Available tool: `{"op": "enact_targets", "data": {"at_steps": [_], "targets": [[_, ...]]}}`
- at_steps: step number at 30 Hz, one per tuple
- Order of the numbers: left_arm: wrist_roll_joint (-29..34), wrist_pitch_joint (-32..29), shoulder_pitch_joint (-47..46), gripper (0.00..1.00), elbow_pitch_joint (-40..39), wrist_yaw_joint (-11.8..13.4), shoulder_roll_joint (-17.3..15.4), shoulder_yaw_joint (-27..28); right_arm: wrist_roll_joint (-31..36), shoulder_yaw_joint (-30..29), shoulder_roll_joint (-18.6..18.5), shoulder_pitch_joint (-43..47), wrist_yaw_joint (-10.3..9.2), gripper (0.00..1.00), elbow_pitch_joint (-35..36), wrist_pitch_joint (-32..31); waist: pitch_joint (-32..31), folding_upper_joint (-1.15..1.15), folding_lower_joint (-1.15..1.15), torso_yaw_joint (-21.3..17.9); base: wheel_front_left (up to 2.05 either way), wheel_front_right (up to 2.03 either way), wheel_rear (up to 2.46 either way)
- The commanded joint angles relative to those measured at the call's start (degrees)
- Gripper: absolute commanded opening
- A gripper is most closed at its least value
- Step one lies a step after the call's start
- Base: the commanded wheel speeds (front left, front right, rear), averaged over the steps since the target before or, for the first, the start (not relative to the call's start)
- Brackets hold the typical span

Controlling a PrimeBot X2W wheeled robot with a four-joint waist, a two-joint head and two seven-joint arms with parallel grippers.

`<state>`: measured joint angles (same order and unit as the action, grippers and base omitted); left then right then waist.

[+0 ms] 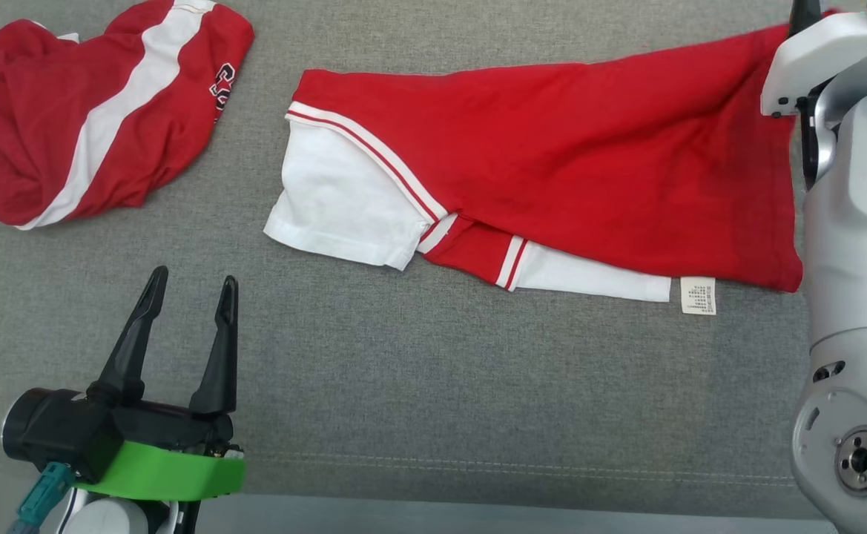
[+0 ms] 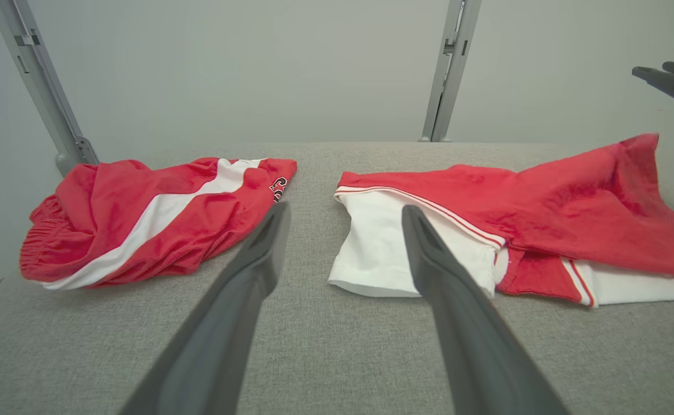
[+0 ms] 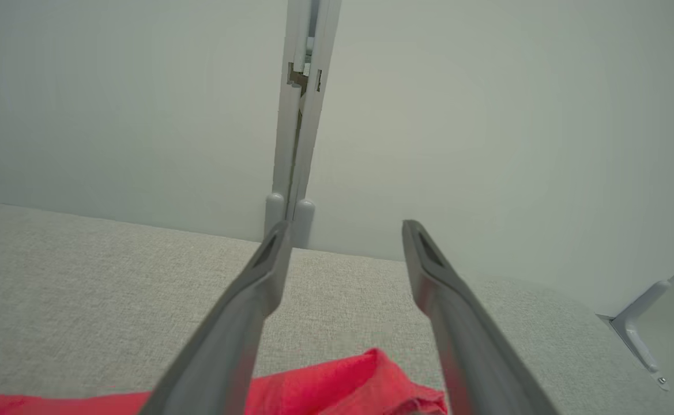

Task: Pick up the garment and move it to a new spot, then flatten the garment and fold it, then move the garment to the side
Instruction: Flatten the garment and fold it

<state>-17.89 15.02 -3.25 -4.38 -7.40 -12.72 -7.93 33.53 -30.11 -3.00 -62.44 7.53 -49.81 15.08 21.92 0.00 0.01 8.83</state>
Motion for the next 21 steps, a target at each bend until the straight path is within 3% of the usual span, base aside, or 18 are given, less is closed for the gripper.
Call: {"op": "enact_targets", "data": {"at_steps": [1,4,13,21], "targets": [[-0.17,0.10,-0.64,1.00,-0.21,-0.16,-0.18,0.39,0.86,0.92,-0.17,1.59,-0.08,1.00,0.90,0.23,-0.18,0.00,-0.01,-0.88,0.00,0.00,0.00],[0.32,0.09,-0.45,1.00,-0.07,-0.16,0.25,1.62,-3.05,6.21,0.10,3.34,-0.08,1.00,0.29,0.17,-1.16,0.00,-0.01,-2.09,0.00,0.00,0.00],[3.14,0.10,2.49,1.00,1.54,-0.12,3.22,7.05,-26.99,25.24,0.04,14.91,-0.08,1.00,4.59,0.19,-7.03,0.00,-0.01,-7.69,0.00,0.00,0.00],[5.69,0.10,5.87,1.00,3.75,-0.09,7.19,11.02,-37.25,35.35,0.05,27.63,-0.08,1.00,13.30,0.19,-13.65,0.00,-0.01,-11.27,0.00,0.00,0.00]]}}
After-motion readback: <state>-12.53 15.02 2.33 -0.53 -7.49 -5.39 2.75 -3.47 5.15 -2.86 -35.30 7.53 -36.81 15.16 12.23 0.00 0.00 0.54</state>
